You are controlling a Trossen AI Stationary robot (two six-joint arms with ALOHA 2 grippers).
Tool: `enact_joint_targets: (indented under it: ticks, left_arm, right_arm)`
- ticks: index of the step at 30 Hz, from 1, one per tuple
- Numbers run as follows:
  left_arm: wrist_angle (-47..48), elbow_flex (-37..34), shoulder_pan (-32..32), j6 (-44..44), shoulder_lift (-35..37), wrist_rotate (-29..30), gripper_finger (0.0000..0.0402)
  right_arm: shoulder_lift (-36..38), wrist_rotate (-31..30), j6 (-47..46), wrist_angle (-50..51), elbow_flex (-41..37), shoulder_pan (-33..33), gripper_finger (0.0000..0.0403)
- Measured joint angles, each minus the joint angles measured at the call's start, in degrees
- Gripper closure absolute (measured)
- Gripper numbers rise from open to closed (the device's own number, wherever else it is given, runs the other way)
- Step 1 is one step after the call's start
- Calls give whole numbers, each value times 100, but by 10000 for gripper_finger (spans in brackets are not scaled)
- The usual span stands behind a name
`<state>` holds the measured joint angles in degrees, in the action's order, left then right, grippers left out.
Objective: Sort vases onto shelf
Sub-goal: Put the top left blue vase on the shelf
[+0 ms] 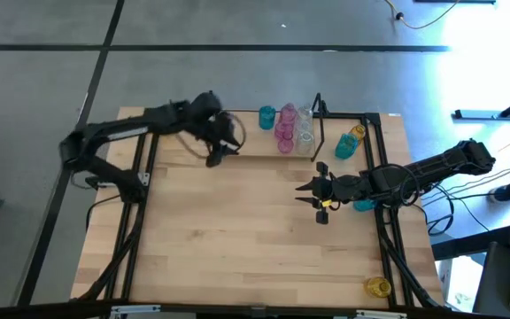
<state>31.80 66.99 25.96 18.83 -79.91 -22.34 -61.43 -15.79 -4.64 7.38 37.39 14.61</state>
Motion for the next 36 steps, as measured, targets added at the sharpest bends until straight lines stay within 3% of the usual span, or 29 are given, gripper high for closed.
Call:
enact_joint_targets:
  ticks: [6,13,20,24,32,36]
  left_arm:
    - [-1525,-1596,-506,-228,1197,602,269]
    - [-2578,-2829,-829,-282,1907,979,269]
    - [-2993,-3262,-739,-349,2122,1285,269]
    - [-3216,-3471,-676,-374,2160,1141,269]
    - [-5560,-4536,-689,-529,2107,1113,269]
    - [-5979,-4597,-802,-521,1954,1334,269]
  right_arm:
    - [0,41,-157,-135,0,0,288]
    - [67,-2,-389,466,388,0,288]
    - [155,-1278,-1356,2828,1601,0,288]
    - [162,-1805,-1917,3832,2278,0,288]
    - [14,-1932,-1931,3838,2446,0,288]
    - [-216,-1989,-1898,3869,2446,0,288]
